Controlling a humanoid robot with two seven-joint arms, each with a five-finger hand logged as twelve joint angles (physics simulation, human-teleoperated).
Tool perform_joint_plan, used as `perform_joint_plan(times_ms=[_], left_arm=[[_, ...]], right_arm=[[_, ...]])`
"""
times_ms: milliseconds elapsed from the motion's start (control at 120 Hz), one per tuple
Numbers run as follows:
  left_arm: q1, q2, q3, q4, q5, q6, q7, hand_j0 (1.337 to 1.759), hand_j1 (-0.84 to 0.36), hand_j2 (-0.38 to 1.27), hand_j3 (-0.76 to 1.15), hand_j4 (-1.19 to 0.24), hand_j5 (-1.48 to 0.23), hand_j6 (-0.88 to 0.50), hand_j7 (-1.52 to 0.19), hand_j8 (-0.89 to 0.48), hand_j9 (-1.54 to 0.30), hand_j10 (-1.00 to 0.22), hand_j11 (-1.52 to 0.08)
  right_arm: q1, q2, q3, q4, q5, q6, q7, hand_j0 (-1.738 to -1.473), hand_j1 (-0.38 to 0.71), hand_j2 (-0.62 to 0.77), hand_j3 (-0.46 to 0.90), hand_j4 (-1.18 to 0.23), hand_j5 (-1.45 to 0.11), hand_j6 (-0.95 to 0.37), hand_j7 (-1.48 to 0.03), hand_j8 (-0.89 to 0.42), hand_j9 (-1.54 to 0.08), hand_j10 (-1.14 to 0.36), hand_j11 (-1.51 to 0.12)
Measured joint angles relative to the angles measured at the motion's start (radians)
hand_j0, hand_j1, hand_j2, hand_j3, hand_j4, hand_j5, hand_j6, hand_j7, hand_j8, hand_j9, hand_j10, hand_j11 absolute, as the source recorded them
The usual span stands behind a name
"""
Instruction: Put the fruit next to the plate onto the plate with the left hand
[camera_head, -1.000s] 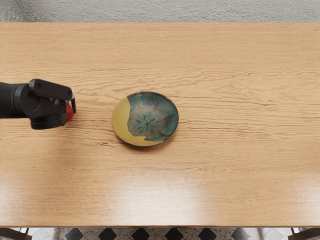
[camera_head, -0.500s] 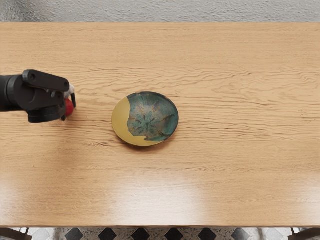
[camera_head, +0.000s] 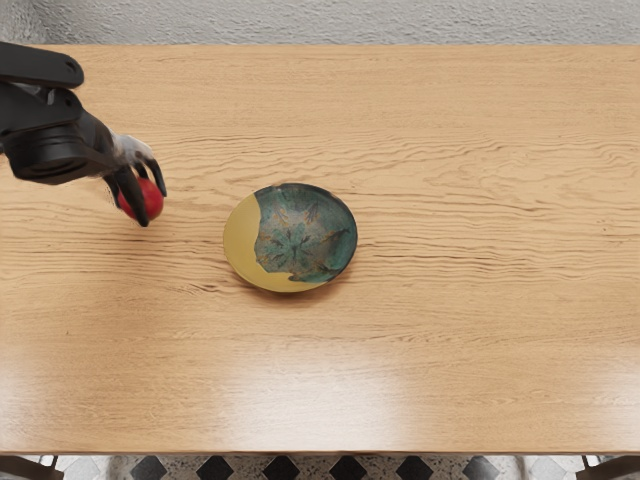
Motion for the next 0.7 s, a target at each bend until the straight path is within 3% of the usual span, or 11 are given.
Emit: perform_joint_plan(times_ms=[325,483,558,700], left_arm=[[-0.061,0.001,-0.174,-0.048,-0.017,-0.091,0.0,1.642,-0.41,0.29,0.0,-0.35,-1.29,-0.12,-1.23,-0.19,-1.23,-0.51,-1.18],[-0.056,-0.074,-0.229,-0.057,-0.015,-0.092,0.001,1.64,-0.47,0.4,0.0,-0.33,-1.3,-0.09,-1.25,-0.17,-1.24,-0.5,-1.19],[-0.052,-0.106,-0.249,-0.057,-0.012,-0.091,0.001,1.638,-0.42,0.31,0.0,-0.34,-1.31,-0.11,-1.25,-0.18,-1.23,-0.51,-1.19],[-0.046,-0.136,-0.274,-0.056,-0.005,-0.086,0.003,1.637,-0.38,0.34,0.0,-0.43,-1.27,-0.18,-1.24,-0.21,-1.22,-0.55,-1.2]], right_arm=[[0.0,0.0,0.0,0.0,0.0,0.0,0.0,-1.658,-0.32,-0.01,0.0,-0.03,-0.03,-0.03,-0.03,-0.03,-0.03,-0.03,-0.03],[0.0,0.0,0.0,0.0,0.0,0.0,0.0,-1.658,-0.32,-0.01,0.0,-0.03,-0.03,-0.03,-0.03,-0.03,-0.03,-0.03,-0.03],[0.0,0.0,0.0,0.0,0.0,0.0,0.0,-1.658,-0.32,-0.01,0.0,-0.03,-0.03,-0.03,-0.03,-0.03,-0.03,-0.03,-0.03],[0.0,0.0,0.0,0.0,0.0,0.0,0.0,-1.658,-0.32,-0.01,0.0,-0.03,-0.03,-0.03,-0.03,-0.03,-0.03,-0.03,-0.03]])
